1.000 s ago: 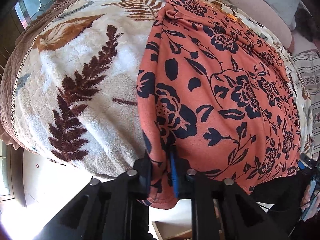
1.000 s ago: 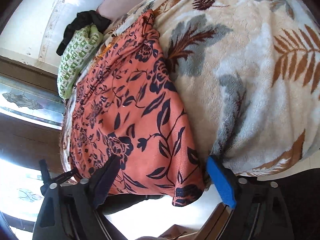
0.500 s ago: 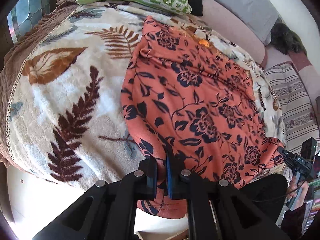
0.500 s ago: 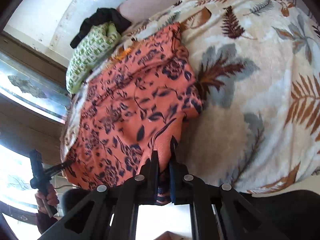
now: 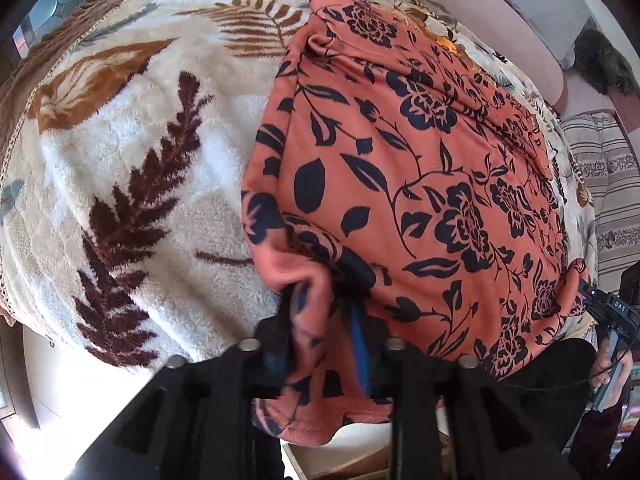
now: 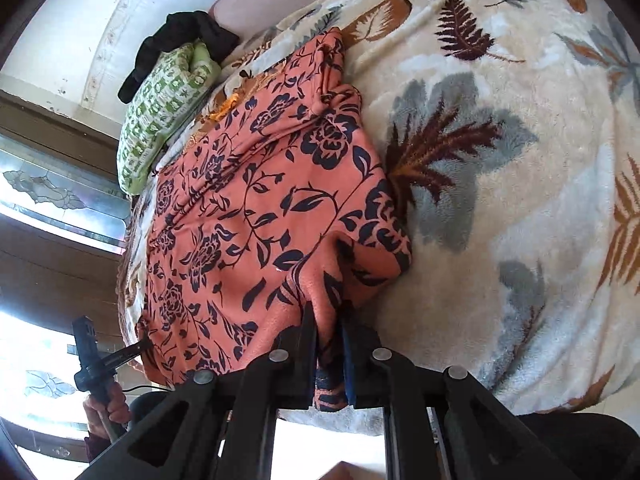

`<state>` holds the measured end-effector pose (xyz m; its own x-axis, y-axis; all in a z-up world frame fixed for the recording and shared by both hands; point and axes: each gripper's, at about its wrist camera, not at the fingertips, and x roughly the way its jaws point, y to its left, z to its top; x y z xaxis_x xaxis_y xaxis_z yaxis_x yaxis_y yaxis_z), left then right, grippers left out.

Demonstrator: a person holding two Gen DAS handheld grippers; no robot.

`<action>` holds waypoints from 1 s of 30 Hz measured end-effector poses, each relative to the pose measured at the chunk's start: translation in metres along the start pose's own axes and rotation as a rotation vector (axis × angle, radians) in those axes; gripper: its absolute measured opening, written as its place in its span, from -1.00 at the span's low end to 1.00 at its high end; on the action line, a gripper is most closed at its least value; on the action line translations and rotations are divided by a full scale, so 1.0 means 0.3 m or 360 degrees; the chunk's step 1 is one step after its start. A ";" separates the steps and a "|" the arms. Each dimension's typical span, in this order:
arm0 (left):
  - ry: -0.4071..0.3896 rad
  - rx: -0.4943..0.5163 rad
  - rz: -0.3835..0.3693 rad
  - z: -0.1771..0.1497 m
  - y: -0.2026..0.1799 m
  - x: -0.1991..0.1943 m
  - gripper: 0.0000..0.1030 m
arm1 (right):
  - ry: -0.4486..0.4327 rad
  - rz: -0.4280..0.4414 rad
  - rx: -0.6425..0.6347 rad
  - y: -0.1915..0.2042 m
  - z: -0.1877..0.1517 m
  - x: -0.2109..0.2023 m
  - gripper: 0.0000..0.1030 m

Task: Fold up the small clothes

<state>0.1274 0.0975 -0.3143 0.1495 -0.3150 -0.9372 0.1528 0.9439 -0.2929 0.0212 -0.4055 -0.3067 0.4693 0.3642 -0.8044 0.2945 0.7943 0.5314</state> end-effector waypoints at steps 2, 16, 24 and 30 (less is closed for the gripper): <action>0.0026 0.0020 0.0005 -0.020 -0.010 0.010 0.29 | -0.0014 -0.0021 -0.0032 -0.002 -0.009 -0.009 -0.48; 0.0046 0.0241 -0.0029 -0.064 -0.080 -0.044 -0.82 | 0.0123 0.0089 -0.0244 0.092 -0.075 -0.016 -0.66; -0.0152 0.0182 -0.0372 0.252 -0.117 -0.223 -0.83 | -0.0284 0.0424 -0.0131 0.148 0.215 -0.185 -0.77; -0.0187 0.0094 -0.0323 0.657 -0.150 -0.138 -0.83 | -0.0628 0.0497 0.0071 0.109 0.585 -0.154 -0.81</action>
<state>0.3070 0.0485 -0.2249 0.2221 -0.5102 -0.8309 0.2478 0.8537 -0.4580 0.1553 -0.4817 -0.2055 0.8169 0.3630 -0.4482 0.1210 0.6519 0.7486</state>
